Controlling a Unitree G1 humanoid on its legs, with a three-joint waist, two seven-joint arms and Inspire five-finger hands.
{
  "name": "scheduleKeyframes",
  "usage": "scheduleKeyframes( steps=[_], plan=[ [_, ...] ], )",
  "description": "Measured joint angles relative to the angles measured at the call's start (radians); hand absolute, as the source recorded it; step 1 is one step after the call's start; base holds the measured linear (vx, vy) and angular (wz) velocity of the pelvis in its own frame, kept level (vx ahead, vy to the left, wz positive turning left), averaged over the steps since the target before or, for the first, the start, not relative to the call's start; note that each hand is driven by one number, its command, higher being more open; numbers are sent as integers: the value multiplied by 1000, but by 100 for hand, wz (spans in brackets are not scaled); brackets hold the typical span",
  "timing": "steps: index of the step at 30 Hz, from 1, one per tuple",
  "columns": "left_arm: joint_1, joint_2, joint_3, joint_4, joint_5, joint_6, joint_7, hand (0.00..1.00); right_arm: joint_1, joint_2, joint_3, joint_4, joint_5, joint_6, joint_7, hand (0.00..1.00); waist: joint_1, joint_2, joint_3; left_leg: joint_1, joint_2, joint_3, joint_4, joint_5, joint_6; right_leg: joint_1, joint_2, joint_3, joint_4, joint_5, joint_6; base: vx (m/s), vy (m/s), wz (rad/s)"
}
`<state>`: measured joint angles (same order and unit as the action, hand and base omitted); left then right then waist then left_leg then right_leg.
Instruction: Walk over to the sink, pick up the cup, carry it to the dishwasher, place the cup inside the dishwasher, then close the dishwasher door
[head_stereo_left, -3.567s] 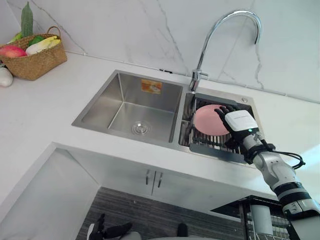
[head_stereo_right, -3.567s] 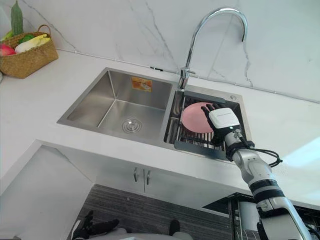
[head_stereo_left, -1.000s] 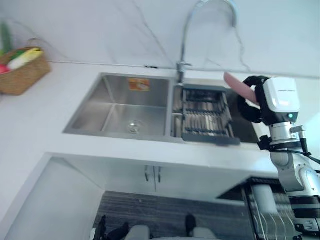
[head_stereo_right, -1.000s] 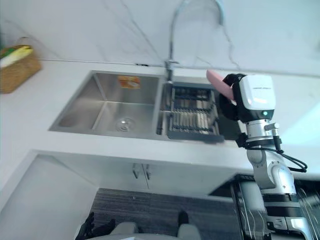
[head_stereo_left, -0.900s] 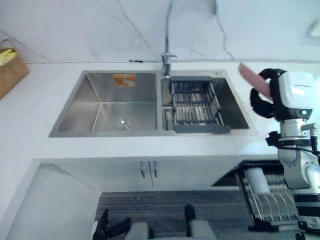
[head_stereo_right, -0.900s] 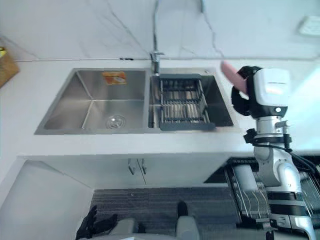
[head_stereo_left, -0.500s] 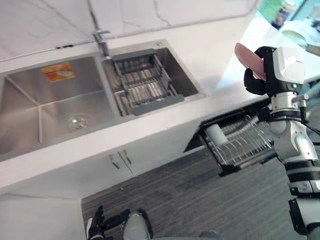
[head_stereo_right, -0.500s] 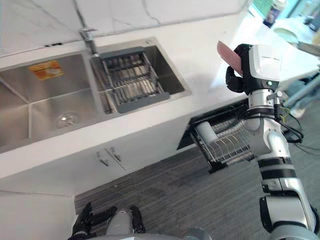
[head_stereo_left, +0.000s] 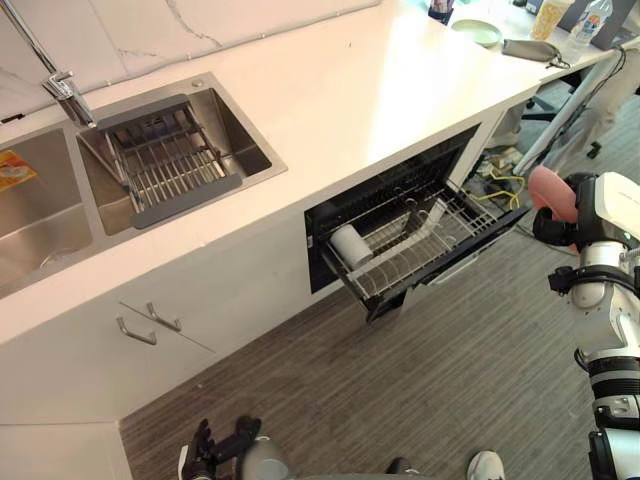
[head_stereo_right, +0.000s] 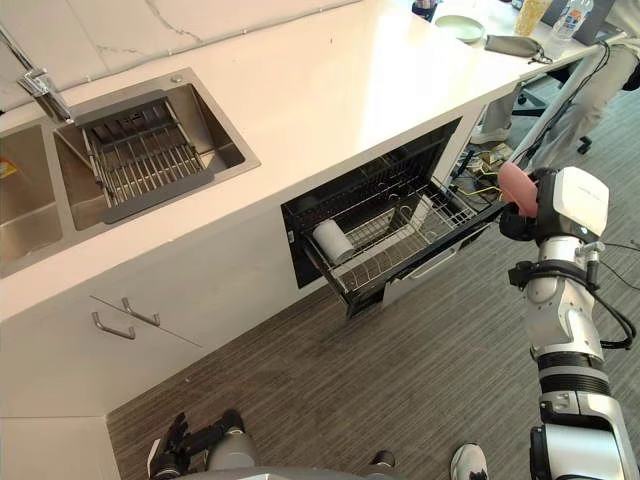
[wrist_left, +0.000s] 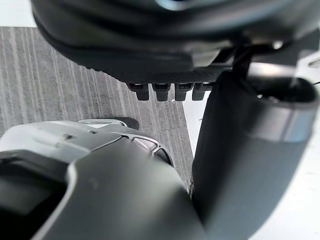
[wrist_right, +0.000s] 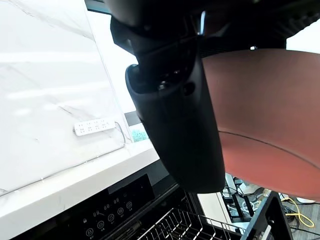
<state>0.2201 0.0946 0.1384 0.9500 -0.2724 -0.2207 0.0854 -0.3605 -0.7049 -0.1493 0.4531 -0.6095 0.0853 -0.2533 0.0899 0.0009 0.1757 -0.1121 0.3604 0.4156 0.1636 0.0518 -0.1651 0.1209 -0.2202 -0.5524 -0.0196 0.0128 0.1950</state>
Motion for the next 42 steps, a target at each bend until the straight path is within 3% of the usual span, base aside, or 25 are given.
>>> scheduleKeyframes(
  steps=[4, 10, 17, 23, 30, 31, 32, 33, 34, 35, 37, 42],
  plan=[
    [-10, 9, -5, -7, 2, 10, -22, 100, -6, 2, 9, 3, 0, -10, 20, 0, 2, -3, 11, -16, -45, -28, -4, 0, 0, 5, -37, -28, 0, 8, 14, 11, 66, 21],
    [-40, 15, -4, -18, -3, 17, -51, 100, -86, 2, 58, 18, -2, -21, 24, 0, 3, -1, 65, -75, -67, -57, -4, 11, 7, -33, -51, -52, 0, 23, 23, -45, 46, 14],
    [-78, 14, 12, -54, -57, 15, -69, 100, -276, -5, 136, 77, 1, -26, 51, 0, 7, -2, 161, -131, -68, -50, -11, 29, 16, -103, -49, -35, -3, 50, 9, -37, 31, -5],
    [-125, 28, 11, -90, -179, 58, -131, 100, -372, -36, 229, 186, 8, -31, 72, 0, 29, -5, 252, -185, -78, -62, -6, 33, 22, -149, -56, -41, -4, 63, 7, -11, 39, 3],
    [-140, 38, -14, -119, -207, 64, -136, 100, -466, -82, 324, 247, 23, -57, 88, 0, 49, 30, 292, -292, -84, -120, 100, 29, 29, -184, -69, -59, -4, 65, 6, 10, 27, 8],
    [-144, 38, -14, -121, -219, 61, -140, 100, -472, -83, 325, 249, 25, -54, 87, 100, 51, 28, 295, -325, -83, -130, 151, 21, 39, -186, -74, -60, -3, 65, 6, -26, 88, 18],
    [-152, 34, -21, -128, -226, 48, -147, 100, -482, -91, 329, 252, 32, -44, 82, 100, 54, 26, 300, -375, -113, -175, 172, -38, 36, -189, -90, -62, -3, 66, 7, -50, 178, 2],
    [-157, 31, -51, -126, -226, 49, -147, 100, -503, -103, 337, 264, 40, -40, 80, 100, 64, 61, 295, -347, -173, -245, 43, 6, 57, -198, -91, -52, -1, 71, 16, -55, 214, -6],
    [-176, 44, -62, -118, -227, 56, -148, 100, -507, -100, 334, 268, 43, -36, 63, 100, 71, 44, 310, -339, -183, -245, 35, 28, 52, -203, -109, -49, -1, 76, 20, -23, 214, -12],
    [-191, 45, -70, -115, -228, 63, -144, 100, -521, -102, 337, 292, 52, -34, 58, 100, 76, 45, 312, -344, -202, -244, 29, 32, 57, -212, -124, -56, -2, 91, 20, 24, 138, 6],
    [-202, 44, -71, -122, -228, 62, -140, 100, -529, -101, 340, 321, 59, -28, 53, 100, 91, 47, 314, -343, -209, -246, 39, 30, 60, -206, -132, -65, 0, 104, 11, 43, 77, 10],
    [-200, 44, -71, -128, -243, 71, -137, 100, -560, -101, 350, 315, 78, -37, 3, 100, 87, 52, 315, -303, -199, -268, 43, 28, 64, -155, -112, -88, 5, 108, 7, 9, 11, 4]
  ],
)
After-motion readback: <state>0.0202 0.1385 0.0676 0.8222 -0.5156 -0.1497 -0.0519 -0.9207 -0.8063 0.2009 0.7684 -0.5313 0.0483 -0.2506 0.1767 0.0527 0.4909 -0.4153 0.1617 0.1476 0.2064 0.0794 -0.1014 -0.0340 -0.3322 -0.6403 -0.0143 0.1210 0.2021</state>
